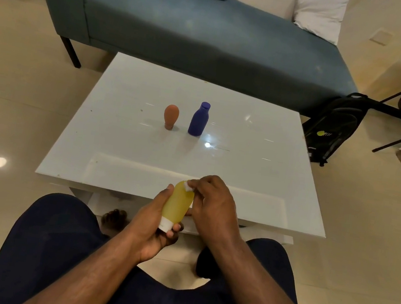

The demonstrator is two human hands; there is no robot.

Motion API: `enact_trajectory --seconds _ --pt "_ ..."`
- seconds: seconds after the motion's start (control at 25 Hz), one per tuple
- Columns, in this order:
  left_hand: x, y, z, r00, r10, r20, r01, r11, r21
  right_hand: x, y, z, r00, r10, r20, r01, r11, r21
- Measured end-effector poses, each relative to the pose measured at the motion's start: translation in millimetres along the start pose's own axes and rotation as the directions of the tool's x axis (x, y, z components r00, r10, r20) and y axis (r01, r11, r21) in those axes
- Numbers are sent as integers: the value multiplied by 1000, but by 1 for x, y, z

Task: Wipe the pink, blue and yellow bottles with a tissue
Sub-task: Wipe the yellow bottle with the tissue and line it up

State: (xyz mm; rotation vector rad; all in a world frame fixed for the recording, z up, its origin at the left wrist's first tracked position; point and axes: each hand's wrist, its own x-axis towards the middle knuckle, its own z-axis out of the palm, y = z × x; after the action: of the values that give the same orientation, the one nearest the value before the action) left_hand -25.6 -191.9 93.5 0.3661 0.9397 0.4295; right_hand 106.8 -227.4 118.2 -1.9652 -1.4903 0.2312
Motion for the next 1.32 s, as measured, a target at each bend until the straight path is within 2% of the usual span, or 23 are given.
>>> enact_trajectory --seconds 0.2,0.36,0.56,0.64,0.84,0.96,1.12,1.2,1.32 --pt "2 -2 -2 999 39 12 -40 998 53 -5 -6 2 994 -90 67 91 996 -2" --pt "-2 -1 2 997 65 48 -68 994 83 8 2 -6 997 83 -6 -83 995 51" --pt "-2 0 2 999 37 0 -36 999 31 -15 -5 -4 979 202 -20 -193 957 216" --pt "0 0 1 999 40 -25 -40 999 4 -23 -7 -1 984 176 -20 -167 959 227" --pt "7 1 -4 998 -9 -67 3 996 -88 -47 -19 8 996 31 81 -46 979 196" --pt "8 1 -5 999 -35 -36 31 994 -102 -36 -15 5 998 38 51 -46 984 171" --pt "4 4 -5 998 -58 30 63 975 -214 -37 -28 8 998 31 47 -39 983 179" --pt "4 5 -8 999 -37 23 41 964 -264 -49 -33 12 997 -14 74 -1 980 197" --pt "13 7 -14 996 53 -71 -71 957 -283 -63 -35 17 992 -70 101 50 981 187"
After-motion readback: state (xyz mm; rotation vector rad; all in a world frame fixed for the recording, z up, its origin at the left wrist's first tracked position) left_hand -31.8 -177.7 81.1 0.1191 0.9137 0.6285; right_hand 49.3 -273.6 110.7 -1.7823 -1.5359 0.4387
